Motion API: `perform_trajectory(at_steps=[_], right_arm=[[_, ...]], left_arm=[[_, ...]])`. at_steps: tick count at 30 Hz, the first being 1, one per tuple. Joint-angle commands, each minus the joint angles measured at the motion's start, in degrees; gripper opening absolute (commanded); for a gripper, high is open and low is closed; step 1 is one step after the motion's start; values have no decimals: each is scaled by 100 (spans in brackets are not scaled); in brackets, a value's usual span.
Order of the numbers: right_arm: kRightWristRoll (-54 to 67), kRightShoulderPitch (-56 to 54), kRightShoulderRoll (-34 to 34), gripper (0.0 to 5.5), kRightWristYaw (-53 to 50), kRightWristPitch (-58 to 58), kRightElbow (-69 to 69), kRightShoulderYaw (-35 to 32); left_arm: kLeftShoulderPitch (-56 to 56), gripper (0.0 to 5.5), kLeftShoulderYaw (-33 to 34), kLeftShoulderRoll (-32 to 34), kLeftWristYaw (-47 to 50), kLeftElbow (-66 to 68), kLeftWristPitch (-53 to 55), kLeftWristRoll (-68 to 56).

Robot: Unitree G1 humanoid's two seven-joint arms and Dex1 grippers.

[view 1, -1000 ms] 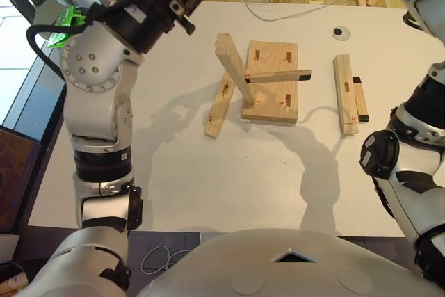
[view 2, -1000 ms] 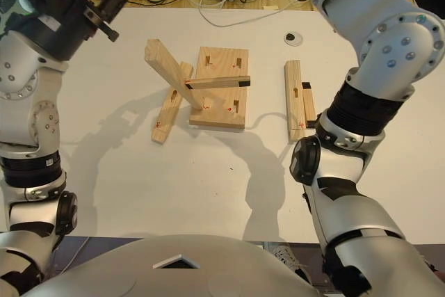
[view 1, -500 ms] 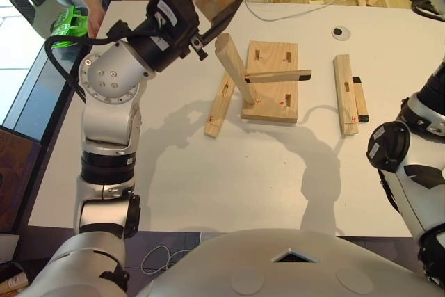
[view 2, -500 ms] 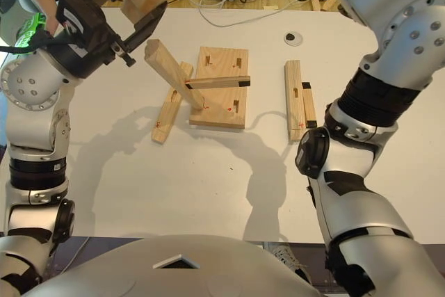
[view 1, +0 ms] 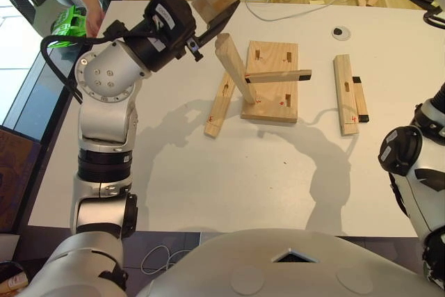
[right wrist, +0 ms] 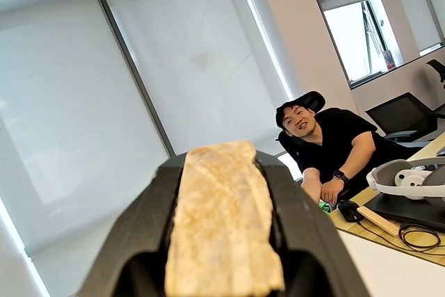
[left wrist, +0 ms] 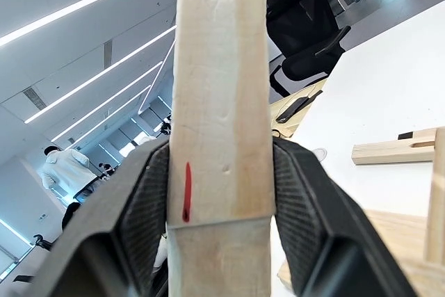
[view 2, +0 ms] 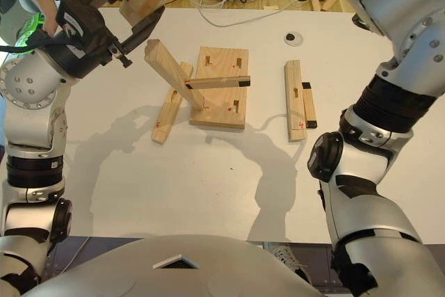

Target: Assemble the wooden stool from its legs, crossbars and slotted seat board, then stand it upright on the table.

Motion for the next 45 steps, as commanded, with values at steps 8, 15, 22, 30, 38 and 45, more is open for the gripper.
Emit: perform_trajectory(at_steps=[8, 15, 22, 30, 38, 45], right_arm=[[135, 62, 515, 101, -824, -834, 11, -188], [-765, 34, 66, 101, -979, -1531, 409, -307], [-1870, 1331, -820, 101, -327, -1390, 348, 16], [-2023, 2674, -1287, 101, 542, -870, 255, -67], [-1393, 2733, -1098, 101, 366, -323, 9, -465], [-1552, 3055, -1091, 101, 416, -257, -226, -261]], left_arm=[[-466, 298, 157, -202, 767, -30, -116, 594], [-490, 382, 1251, -132, 1835, -144, 169, 687], [1202, 480, 683, -148, 1115, -942, 3330, -136], [1683, 480, -119, -546, 1266, -1847, 4632, -515], [1947, 480, -231, -532, 1290, -2093, 5012, -668], [1832, 480, -91, -726, 1402, -2429, 5770, -1102]])
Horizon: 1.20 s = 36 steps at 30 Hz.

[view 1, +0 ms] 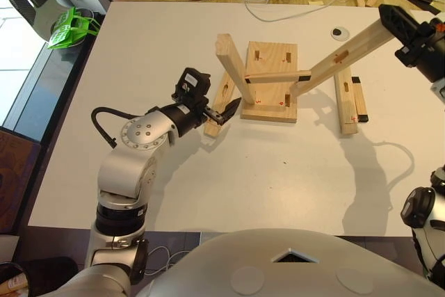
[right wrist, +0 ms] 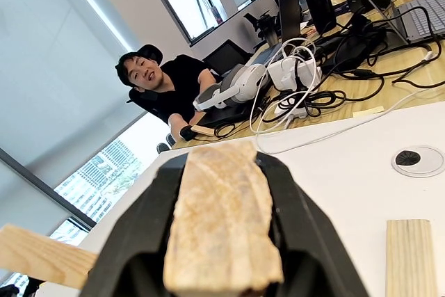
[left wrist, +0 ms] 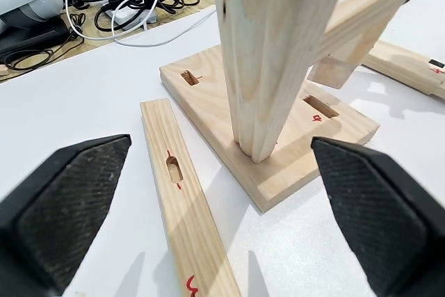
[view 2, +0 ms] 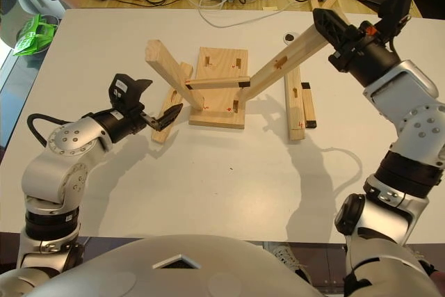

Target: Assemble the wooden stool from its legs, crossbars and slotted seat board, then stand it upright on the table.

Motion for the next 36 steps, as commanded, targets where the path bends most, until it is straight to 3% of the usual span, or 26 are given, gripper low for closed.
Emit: perform_trajectory(at_steps=[1, 17, 20, 25, 30, 36], right_arm=[[-60, 190, 41, 101, -10, 38, -100, 21], [-453, 738, 25, 101, -30, 91, -363, 342], [-563, 738, 178, 101, -509, 125, -346, 293], [238, 299, 647, 101, -1483, 470, -484, -99], [539, 54, 610, 101, -2083, 623, -584, -283], [559, 636, 390, 101, -2327, 851, -1111, -241]], left_arm=[[-92, 480, 103, -118, 10, -247, 498, -366], [-195, 480, 115, -344, 1, -331, 1315, -1336], [-136, 480, 114, -388, 104, -379, 1364, -1420], [-86, 480, 84, -383, 251, -311, 1268, -1398], [-38, 480, 118, -375, 351, -287, 1197, -1387], [78, 480, 155, -311, 426, -298, 1112, -1370]])
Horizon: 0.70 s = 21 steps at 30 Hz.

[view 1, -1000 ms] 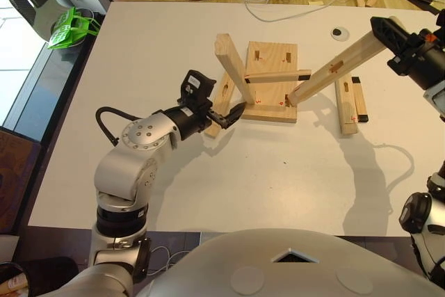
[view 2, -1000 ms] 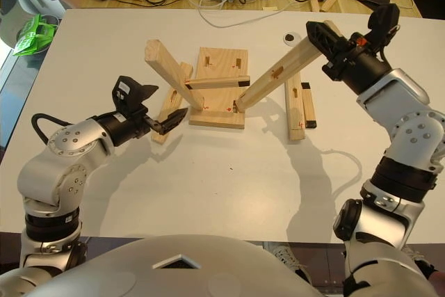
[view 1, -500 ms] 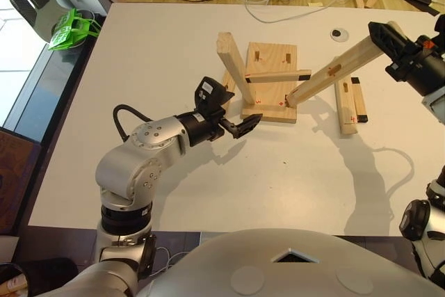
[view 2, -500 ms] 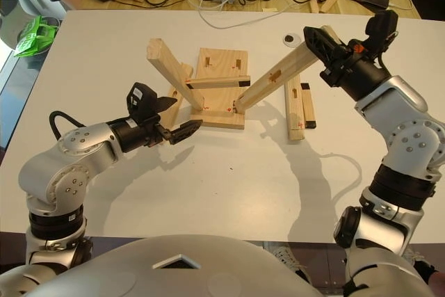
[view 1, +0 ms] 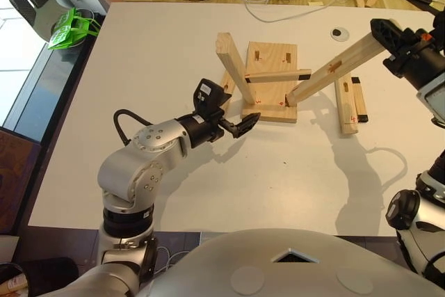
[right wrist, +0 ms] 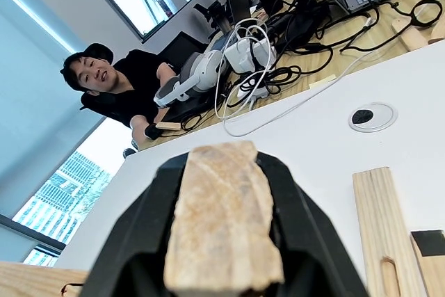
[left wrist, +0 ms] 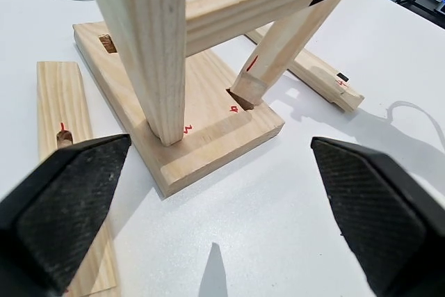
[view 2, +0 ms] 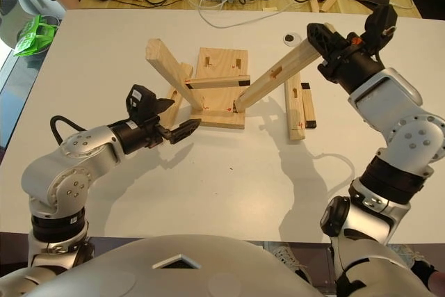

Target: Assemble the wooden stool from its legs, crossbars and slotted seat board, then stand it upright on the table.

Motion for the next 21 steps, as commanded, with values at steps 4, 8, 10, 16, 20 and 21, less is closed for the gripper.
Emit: perform_trajectory(at_steps=[4, 8, 10, 16, 20, 21], right_arm=[[208, 813, 121, 101, -397, 154, -625, 5], [495, 646, 404, 101, -885, -236, -585, -143], [578, 667, 434, 101, -988, -346, -611, -141], [720, 976, 628, 101, -1323, -611, -792, -18], [525, 1193, 493, 101, -1234, -734, -915, 130], [435, 1280, 430, 101, -1167, -763, -947, 179]], left_arm=[[36, 480, 49, 111, 70, 46, -141, 61], [25, 480, 5, 78, 98, 56, -173, 51], [13, 480, 17, 83, 103, 66, -183, 40], [-12, 480, 14, 44, 155, 67, -211, 31], [-5, 480, 7, 43, 177, 77, -249, 34], [-11, 480, 5, 42, 180, 86, -258, 37]])
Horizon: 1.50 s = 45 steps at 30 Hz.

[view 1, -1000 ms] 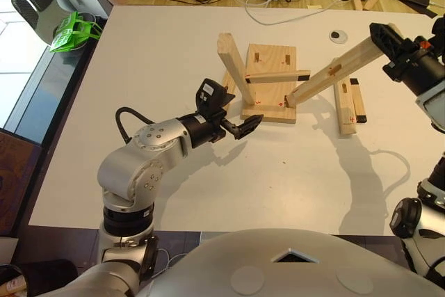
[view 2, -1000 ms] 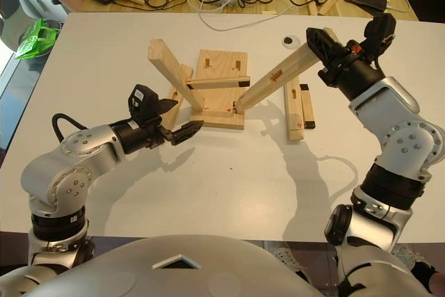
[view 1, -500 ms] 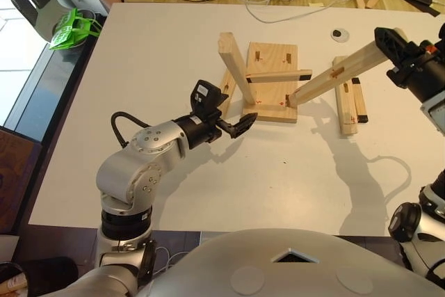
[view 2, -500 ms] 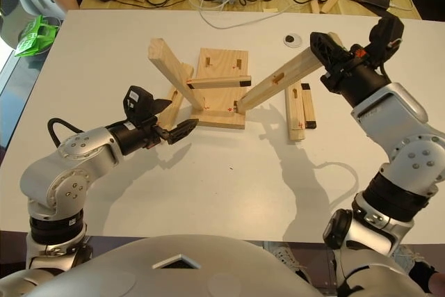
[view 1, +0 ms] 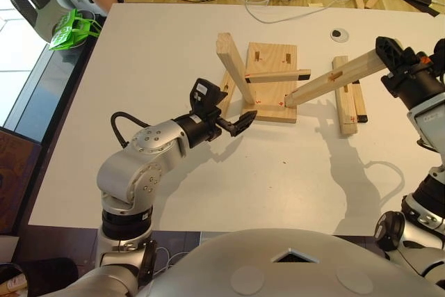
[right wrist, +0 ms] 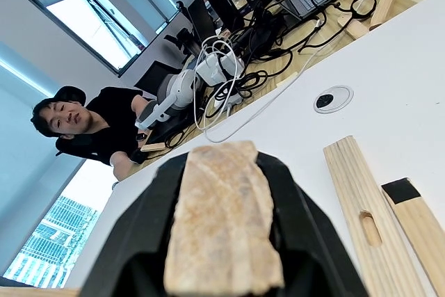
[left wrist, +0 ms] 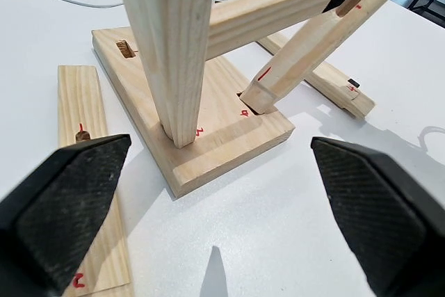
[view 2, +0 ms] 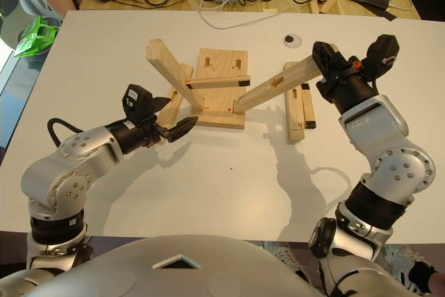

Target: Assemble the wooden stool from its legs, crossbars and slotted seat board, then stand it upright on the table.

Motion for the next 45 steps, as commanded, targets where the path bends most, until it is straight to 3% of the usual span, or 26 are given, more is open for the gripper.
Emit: perform_trajectory(at_steps=[1, 6, 10, 17, 22, 32, 40, 45], right_arm=[[-390, 368, -226, 101, 121, 8, -143, 234], [-833, 311, -669, 101, 245, -75, -80, 392], [-1204, -28, -1343, 101, 954, 86, 310, 816], [-1556, -395, -1855, 101, 2020, 408, 1080, 1499], [-1294, -603, -1643, 101, 1992, 978, 1545, 1559], [-2549, -871, -2308, 101, 3619, 380, 2375, 2292], [-3134, -1618, -1925, 101, 3931, 458, 2777, 3110], [-3219, -1684, -1784, 101, 3989, 396, 2883, 2923]], left_arm=[[-45, 480, -10, 5, 53, 69, -39, 35], [-49, 480, -14, 29, 79, 85, -55, 42], [-98, 480, -13, 22, 126, 142, -115, 97], [-190, 480, -85, -129, 256, 242, -238, 180], [-209, 480, -116, -178, 324, 271, -314, 202], [-432, 480, -216, -287, 334, 493, -572, 292], [-480, 480, -315, -342, 330, 593, -697, 367], [-455, 480, -328, -314, 317, 582, -714, 381]])
